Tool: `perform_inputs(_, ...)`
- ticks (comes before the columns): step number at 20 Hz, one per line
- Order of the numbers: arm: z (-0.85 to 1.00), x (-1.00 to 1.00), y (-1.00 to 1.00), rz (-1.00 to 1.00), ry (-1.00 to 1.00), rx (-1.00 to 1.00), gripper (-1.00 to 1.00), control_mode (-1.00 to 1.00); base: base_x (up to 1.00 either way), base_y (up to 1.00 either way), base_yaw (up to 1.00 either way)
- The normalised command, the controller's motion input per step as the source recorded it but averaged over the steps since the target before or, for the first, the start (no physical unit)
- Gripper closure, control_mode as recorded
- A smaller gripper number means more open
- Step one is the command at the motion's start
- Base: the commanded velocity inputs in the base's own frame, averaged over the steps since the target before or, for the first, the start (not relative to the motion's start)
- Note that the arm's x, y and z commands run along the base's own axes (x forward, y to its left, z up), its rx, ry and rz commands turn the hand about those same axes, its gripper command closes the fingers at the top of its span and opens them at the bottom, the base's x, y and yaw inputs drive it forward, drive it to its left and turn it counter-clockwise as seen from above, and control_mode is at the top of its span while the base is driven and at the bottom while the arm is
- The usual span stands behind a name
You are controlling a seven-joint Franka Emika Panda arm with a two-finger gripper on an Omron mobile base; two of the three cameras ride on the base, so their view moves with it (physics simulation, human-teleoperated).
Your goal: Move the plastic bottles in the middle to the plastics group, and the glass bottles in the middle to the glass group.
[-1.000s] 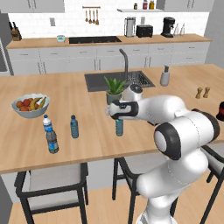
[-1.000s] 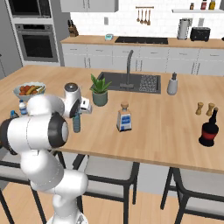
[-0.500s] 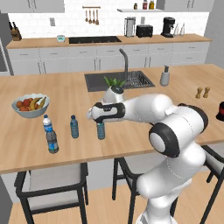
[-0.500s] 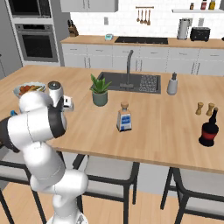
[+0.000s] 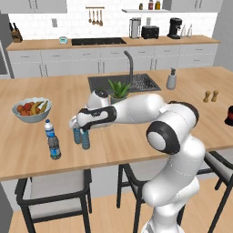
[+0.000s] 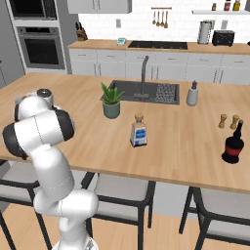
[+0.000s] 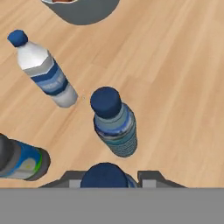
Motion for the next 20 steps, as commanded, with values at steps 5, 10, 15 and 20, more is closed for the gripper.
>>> perform_inputs(5,-0.07,-0.26,0.51,0.14,0.01,0.00,1.00,-1.00,0.00,0.00,0.00)
perform_inputs(10,-0.22,-0.26,0.23,0.11,0.00,0.00,1.00,-1.00,0.00,0.00,0.00)
perform_inputs(15,-0.31,-0.01,0.11,0.07,0.00,0.00,1.00,-1.00,0.00,0.00,0.00)
perform_inputs(20,-0.02,0.00,0.00,0.04,-0.16,0.00,1.00,-1.00,0.00,0.00,0.00)
